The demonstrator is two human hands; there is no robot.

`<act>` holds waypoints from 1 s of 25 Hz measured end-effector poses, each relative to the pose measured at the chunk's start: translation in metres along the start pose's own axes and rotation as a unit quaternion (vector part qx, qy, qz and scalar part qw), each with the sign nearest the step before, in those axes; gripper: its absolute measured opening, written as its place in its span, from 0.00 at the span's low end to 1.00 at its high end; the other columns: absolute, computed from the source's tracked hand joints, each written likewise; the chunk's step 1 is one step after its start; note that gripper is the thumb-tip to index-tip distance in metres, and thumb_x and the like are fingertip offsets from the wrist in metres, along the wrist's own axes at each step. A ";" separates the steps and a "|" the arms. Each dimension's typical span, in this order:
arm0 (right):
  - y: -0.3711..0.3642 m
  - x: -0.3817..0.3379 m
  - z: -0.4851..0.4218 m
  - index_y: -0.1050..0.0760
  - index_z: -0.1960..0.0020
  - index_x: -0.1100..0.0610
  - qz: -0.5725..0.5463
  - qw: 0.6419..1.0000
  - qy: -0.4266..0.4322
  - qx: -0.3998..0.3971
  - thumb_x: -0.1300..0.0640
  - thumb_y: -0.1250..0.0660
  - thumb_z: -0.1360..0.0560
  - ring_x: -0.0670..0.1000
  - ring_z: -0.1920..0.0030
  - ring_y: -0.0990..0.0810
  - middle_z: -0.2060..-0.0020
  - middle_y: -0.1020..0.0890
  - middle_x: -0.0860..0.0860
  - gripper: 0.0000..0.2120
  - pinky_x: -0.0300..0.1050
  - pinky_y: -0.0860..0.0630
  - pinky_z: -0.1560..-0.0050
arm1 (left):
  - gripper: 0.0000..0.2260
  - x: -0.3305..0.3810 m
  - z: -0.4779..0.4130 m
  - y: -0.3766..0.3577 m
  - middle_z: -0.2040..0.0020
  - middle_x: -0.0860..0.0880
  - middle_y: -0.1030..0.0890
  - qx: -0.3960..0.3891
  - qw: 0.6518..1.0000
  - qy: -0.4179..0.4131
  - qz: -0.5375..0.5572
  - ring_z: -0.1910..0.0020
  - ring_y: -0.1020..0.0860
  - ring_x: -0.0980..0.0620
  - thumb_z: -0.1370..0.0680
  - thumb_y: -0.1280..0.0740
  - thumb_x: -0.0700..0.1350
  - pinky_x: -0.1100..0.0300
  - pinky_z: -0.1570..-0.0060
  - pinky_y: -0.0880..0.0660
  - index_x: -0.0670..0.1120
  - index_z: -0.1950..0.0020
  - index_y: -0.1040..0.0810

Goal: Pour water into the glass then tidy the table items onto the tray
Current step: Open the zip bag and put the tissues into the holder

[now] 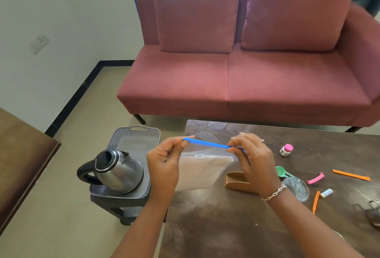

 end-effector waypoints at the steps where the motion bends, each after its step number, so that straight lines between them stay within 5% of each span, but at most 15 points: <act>1: 0.005 0.010 0.003 0.22 0.60 0.62 0.010 1.000 -0.006 -0.004 0.55 0.39 0.27 0.48 0.57 0.26 0.63 0.19 0.54 0.12 0.40 0.28 0.54 | 0.07 -0.001 -0.003 0.006 0.60 0.55 0.15 0.007 1.000 0.004 0.004 0.59 0.19 0.54 0.28 0.33 0.40 0.59 0.52 0.24 0.49 0.58 0.16; 10: 0.023 0.034 0.006 0.21 0.58 0.59 0.077 0.995 -0.020 -0.064 0.58 0.35 0.30 0.53 0.59 0.20 0.61 0.18 0.54 0.06 0.46 0.21 0.59 | 0.05 -0.007 -0.005 -0.003 0.61 0.53 0.15 -0.019 0.999 0.025 0.018 0.60 0.20 0.54 0.29 0.32 0.45 0.53 0.52 0.24 0.49 0.58 0.16; 15: 0.006 0.008 0.001 0.19 0.57 0.57 0.014 0.992 0.001 -0.128 0.50 0.40 0.27 0.46 0.63 0.24 0.63 0.19 0.50 0.14 0.38 0.27 0.62 | 0.08 0.004 -0.005 -0.025 0.61 0.55 0.15 -0.078 0.997 -0.004 0.007 0.59 0.20 0.57 0.29 0.34 0.39 0.64 0.53 0.24 0.49 0.58 0.17; 18: 0.001 0.011 0.004 0.19 0.60 0.56 -0.029 0.988 -0.070 -0.132 0.52 0.36 0.29 0.46 0.68 0.26 0.67 0.20 0.49 0.10 0.42 0.27 0.66 | 0.09 0.000 -0.006 -0.022 0.56 0.54 0.15 -0.013 1.000 0.009 0.017 0.52 0.19 0.57 0.28 0.30 0.38 0.63 0.47 0.25 0.52 0.55 0.18; 21: 0.000 0.017 0.010 0.20 0.62 0.55 -0.025 0.985 -0.133 -0.109 0.55 0.36 0.31 0.50 0.69 0.25 0.68 0.20 0.49 0.07 0.45 0.26 0.65 | 0.08 -0.012 0.012 -0.020 0.53 0.52 0.18 0.074 0.994 0.077 -0.002 0.52 0.21 0.57 0.28 0.29 0.38 0.59 0.48 0.26 0.49 0.52 0.21; 25: -0.004 0.010 0.021 0.20 0.61 0.55 -0.070 0.978 -0.162 -0.109 0.55 0.35 0.31 0.48 0.63 0.24 0.67 0.20 0.49 0.06 0.40 0.27 0.64 | 0.03 -0.034 0.055 -0.060 0.64 0.48 0.20 -0.008 0.958 0.264 0.112 0.62 0.23 0.53 0.28 0.29 0.37 0.58 0.56 0.24 0.44 0.60 0.21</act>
Point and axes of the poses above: each hand's wrist, its own z-axis away from the middle knuckle, its own y-axis out of the back of the hand, x = y × z, the point moved 8 cm from there along -z, towards the middle knuckle
